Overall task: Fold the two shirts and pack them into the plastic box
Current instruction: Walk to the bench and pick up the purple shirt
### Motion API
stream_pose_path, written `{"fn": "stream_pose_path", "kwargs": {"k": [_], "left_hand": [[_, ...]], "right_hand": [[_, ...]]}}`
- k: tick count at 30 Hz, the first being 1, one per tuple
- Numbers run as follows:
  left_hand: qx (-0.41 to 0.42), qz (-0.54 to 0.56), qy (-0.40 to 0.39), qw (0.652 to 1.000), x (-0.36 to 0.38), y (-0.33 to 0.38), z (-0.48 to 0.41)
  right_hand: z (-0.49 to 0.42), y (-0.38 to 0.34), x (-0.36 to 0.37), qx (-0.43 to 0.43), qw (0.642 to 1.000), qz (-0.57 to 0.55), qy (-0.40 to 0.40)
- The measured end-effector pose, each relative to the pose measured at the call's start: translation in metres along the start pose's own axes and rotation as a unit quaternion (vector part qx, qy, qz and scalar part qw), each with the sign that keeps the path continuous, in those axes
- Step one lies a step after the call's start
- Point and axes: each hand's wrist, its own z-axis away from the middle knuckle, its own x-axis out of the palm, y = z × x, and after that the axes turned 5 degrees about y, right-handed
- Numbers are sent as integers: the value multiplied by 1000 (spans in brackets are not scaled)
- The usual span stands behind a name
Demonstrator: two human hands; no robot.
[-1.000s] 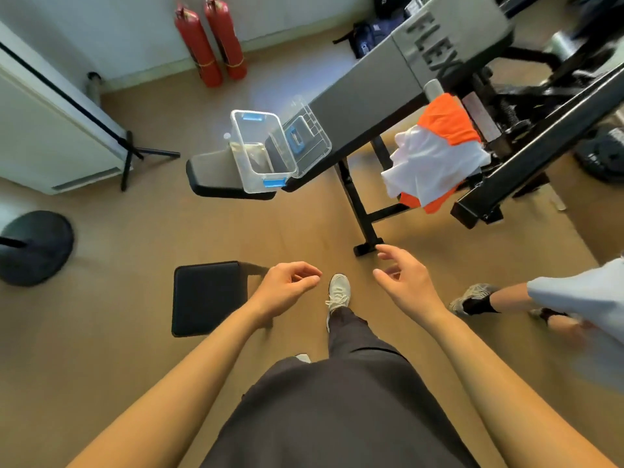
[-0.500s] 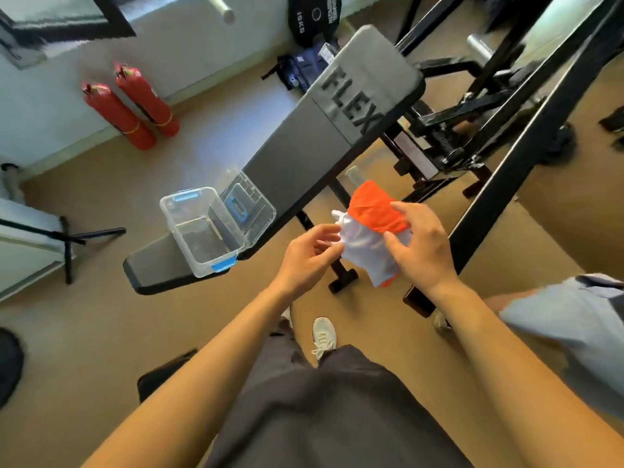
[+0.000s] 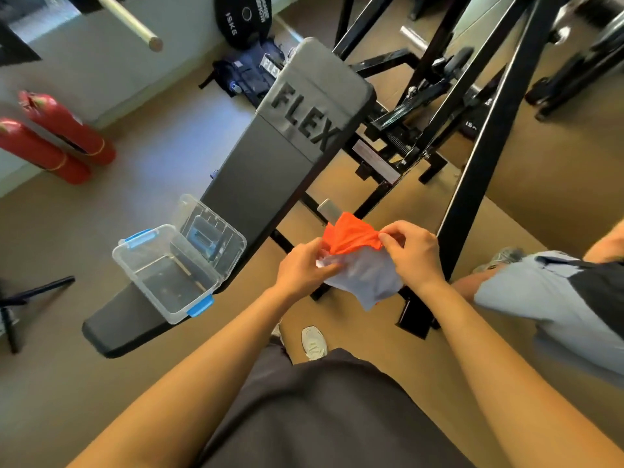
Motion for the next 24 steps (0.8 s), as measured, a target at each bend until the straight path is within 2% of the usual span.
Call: {"fn": "stream_pose_path", "kwargs": {"k": [6,11,13,15,16,18,20,21,24], "left_hand": [[-2,67,31,997,-23,-30,13],[-19,208,81,975,-65,-29,32],[-61,285,110,950,-74,-22,36],[-133,378,153,903,-84,-17,36],[-152,391,175,891,-90,-14,35],[-160,431,191,867,-103,-10,35],[-171,518,177,819,-113,0,31],[-176,527,210,805,-120,-2,30],[-205,472,317,797,-147,-19,23]], "right_hand": [[-12,-13,3,62,996,-28,55],[-17,-10,12,112,989,-31,95],[-18,-8,16,125,986,-38,107],[-18,-8,20,138,982,-49,122],[-18,-8,21,146,979,-56,130],[-18,-7,23,164,973,-69,145],[-20,-5,23,176,968,-87,157],[-20,-5,23,176,966,-94,162],[-21,-7,21,173,963,-91,184]]}}
